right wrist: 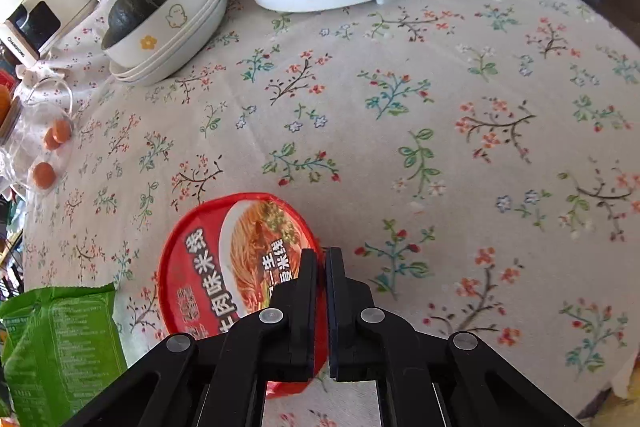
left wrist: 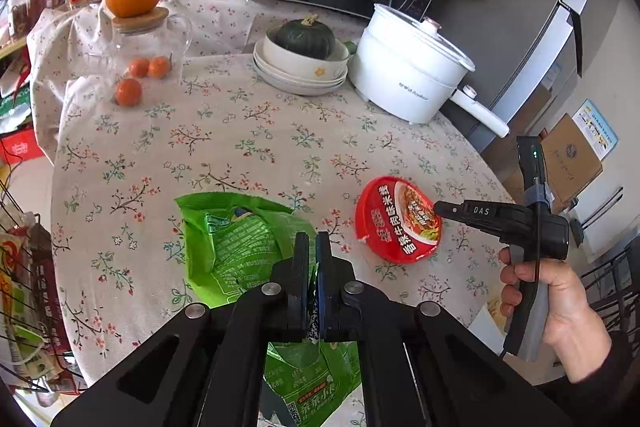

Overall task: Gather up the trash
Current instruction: 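Grasp the green noodle packet with the left tool while the right tool grasps the red lid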

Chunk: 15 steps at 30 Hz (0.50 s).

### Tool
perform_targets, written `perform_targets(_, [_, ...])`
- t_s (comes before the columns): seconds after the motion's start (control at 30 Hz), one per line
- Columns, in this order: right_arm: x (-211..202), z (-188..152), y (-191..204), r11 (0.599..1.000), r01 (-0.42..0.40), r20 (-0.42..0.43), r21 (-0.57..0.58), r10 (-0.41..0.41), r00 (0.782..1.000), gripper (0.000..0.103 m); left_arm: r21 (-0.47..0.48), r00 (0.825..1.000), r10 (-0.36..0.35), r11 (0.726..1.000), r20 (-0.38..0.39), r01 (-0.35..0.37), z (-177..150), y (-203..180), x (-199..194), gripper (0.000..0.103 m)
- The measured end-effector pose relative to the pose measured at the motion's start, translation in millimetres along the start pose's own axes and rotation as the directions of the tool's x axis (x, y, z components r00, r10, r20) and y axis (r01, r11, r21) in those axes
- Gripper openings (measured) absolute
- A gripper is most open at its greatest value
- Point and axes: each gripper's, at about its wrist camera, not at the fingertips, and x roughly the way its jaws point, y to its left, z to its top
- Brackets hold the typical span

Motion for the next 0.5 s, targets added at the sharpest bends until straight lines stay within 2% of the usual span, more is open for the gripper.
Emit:
perform_targets(0.2, [-42.6,-5.4,-23.7,0.996,0.058,0.048,-0.068,-0.055,0.997,0.002,0.035,0.998,-0.045,0.998,0.041,0.044,6.4,-25.1,-14.3,0.003])
perform_targets(0.5, [-98.1,-10.0,-74.7,0.990,0.119,0.102,-0.070,-0.112,0.988,0.002,0.089,0.992,-0.114,0.990,0.050,0.109,8.8,-72.2,-15.7,0.003])
